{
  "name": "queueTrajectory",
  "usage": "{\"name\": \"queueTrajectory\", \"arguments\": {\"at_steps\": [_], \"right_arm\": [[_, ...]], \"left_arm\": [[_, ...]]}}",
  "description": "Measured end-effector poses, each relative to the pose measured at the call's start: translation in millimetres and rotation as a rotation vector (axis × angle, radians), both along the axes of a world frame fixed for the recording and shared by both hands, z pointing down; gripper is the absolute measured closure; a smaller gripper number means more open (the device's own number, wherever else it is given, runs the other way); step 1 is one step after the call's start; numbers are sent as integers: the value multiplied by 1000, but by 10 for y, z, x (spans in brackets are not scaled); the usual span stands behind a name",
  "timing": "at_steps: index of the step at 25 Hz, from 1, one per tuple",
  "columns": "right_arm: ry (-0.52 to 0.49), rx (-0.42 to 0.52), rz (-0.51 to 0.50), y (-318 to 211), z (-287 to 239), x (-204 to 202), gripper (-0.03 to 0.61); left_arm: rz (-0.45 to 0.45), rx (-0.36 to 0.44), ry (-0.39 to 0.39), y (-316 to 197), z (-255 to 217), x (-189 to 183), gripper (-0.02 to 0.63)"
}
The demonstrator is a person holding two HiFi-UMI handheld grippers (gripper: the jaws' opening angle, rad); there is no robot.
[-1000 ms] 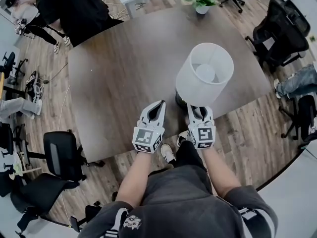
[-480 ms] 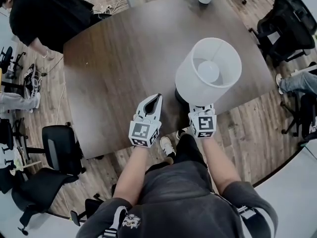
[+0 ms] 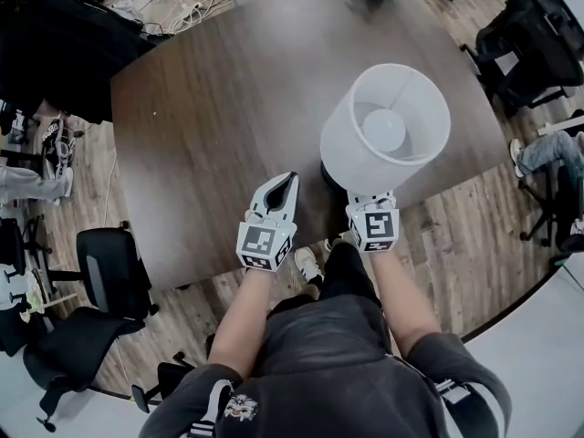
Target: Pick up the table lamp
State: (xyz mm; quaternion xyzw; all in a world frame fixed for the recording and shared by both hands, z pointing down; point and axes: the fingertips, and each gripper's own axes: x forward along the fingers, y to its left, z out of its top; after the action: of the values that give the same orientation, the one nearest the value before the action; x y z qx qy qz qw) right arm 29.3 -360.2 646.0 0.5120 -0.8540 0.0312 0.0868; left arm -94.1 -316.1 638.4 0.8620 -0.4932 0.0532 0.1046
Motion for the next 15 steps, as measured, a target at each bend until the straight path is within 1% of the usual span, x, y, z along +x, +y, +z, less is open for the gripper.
{"name": "queueTrajectory", "arguments": {"at_steps": [6,10,15], "right_arm": [[-6,-20,-9,-15,1,21,472],[-7,5,-26,-2,-103,-3,485],[1,2,-40,-4,-109,7,484]], "left_arm": [[1,-9,-4,22,37,2,606],[1,-12,-5,56,49,-30,606],[4,-17,-1,70,60,12,607]]}}
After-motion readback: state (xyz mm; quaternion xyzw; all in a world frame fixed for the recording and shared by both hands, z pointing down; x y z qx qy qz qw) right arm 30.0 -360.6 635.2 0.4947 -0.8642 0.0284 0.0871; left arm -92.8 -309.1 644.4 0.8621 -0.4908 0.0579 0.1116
